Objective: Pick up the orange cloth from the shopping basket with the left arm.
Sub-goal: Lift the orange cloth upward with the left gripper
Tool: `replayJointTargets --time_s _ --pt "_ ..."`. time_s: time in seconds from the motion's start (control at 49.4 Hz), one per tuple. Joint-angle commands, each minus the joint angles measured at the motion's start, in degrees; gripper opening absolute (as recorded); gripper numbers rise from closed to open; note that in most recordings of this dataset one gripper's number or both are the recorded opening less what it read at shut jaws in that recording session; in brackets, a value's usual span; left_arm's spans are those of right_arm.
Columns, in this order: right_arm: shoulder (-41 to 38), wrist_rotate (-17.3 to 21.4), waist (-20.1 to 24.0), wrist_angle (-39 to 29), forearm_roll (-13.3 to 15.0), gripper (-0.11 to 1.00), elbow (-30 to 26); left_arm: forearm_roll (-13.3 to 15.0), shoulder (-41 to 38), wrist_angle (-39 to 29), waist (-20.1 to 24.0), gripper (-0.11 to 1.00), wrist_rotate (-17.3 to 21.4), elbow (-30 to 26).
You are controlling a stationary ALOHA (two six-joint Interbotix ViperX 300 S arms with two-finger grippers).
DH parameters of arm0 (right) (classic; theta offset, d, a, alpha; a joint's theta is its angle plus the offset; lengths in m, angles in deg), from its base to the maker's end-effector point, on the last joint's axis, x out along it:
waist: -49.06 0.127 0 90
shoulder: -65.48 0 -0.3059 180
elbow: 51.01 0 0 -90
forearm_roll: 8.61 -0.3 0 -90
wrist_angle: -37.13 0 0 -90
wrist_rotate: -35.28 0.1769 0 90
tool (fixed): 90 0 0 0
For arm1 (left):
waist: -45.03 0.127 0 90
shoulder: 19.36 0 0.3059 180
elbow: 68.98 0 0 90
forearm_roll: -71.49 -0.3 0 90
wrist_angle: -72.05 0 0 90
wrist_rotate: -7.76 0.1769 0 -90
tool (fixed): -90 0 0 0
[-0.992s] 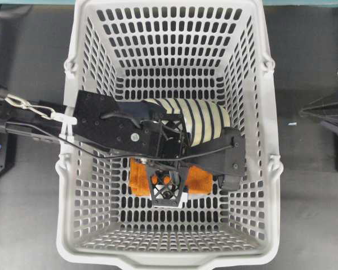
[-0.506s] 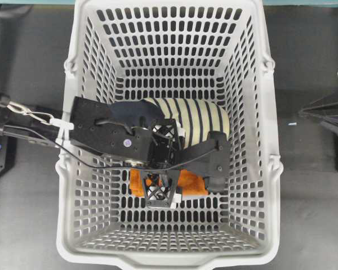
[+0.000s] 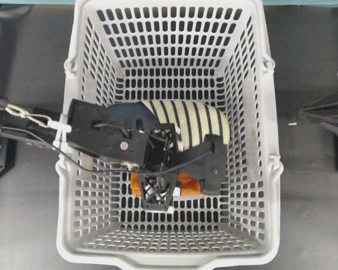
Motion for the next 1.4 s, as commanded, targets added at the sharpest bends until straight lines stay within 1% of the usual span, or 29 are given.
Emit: replayJointTargets --time_s 0.0,0.04,0.081,0.243,0.385,0.587,0.891,0.992,1.215,1.377 --pt "-0.44 0.09 0.18 0.26 -0.26 0.00 -0.53 -0.18 -0.18 -0.35 -0.18 0.27 0.35 -0.09" --pt "-0.44 0.09 0.09 0.26 -0.26 0.00 -0.53 -0.18 -0.09 -0.35 -0.18 0.18 0.44 -0.35" --pt "-0.53 0.09 0.09 0.26 -0.26 0.00 -0.53 -0.18 0.26 -0.44 -0.18 0.13 0.53 -0.70" --pt "-0.44 0.09 0.09 0.26 -0.26 0.00 -0.44 -0.18 2.29 -1.23 -0.18 0.13 0.53 -2.81" --pt "-0.44 0.09 0.09 0.26 -0.26 0.00 -0.44 -0.18 4.22 -6.59 -0.09 0.13 0.53 -5.80" --pt "-0.35 0.09 0.18 0.26 -0.35 0.00 -0.53 -0.18 6.42 -18.37 -0.18 0.13 0.53 -14.85" --pt "-0.26 0.09 0.18 0.26 -0.26 0.00 -0.44 -0.18 6.59 -31.03 -0.18 0.13 0.53 -34.10" --pt "-0.26 0.09 0.09 0.26 -0.26 0.00 -0.44 -0.18 5.54 -34.54 -0.26 0.13 0.62 -39.11" --pt "-0.26 0.09 0.09 0.26 -0.26 0.00 -0.44 -0.18 2.64 -40.08 -0.53 0.13 1.76 -45.62" --pt "-0.26 0.09 0.09 0.26 -0.26 0.00 -0.35 -0.26 1.49 -41.31 -0.62 0.13 2.20 -47.99"
